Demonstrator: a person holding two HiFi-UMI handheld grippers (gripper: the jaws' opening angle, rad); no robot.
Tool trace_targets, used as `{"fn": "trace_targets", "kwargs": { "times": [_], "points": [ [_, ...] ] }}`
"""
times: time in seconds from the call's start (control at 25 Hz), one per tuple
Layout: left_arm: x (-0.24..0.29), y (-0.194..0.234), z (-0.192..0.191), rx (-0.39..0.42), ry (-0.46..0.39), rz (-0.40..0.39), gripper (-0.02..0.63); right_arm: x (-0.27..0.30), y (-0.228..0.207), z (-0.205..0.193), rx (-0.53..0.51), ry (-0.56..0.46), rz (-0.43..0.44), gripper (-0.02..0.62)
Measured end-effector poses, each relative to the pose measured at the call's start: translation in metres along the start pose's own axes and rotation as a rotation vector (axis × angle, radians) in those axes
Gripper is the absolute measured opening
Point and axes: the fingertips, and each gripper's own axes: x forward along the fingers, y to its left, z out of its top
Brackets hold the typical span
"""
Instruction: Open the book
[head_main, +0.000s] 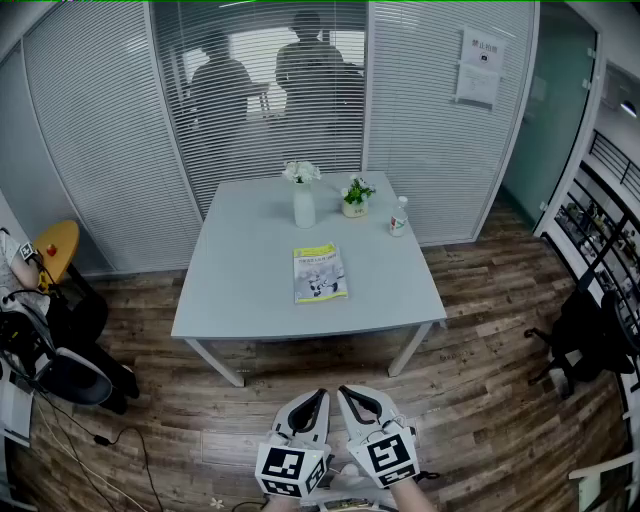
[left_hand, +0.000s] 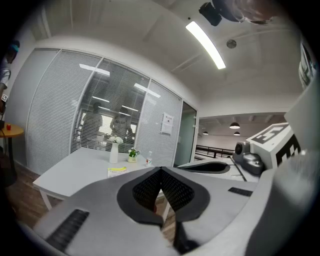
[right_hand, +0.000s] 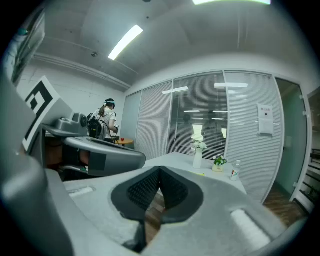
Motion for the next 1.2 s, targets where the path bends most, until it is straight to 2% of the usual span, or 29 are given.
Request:
{"fn": "trace_targets", "kwargs": {
  "times": [0.2,0.52,0.8,1.04,1.2],
  "points": [
    [0.010,-0.007,-0.002,0.009,0.003,0.015,-0.002,-0.004,-0.013,-0.003,0.011,-0.018,0.004,0.002],
    [0.015,-0.016,-0.009,-0.045,-0.016,0.039,-0.002,-0.007,-0.020,-0.013,0.017,-0.015,0.065,0.002],
    [0.032,0.001,-0.011,-0.005,0.005,0.066,-0.002,0.014,-0.029,-0.018,0.021,0.012,0.080,0.002],
    [0.076,0.026,-0.010,-0.009,0.025,0.006,-0.002,0.053,-0.061,-0.016,0.040,0.015,0.030,0.002],
    [0.108,0.049,0.009,-0.016,0.038,-0.040,-0.002,0.090,-0.082,-0.005,0.037,0.027,-0.003,0.002]
  ]
}}
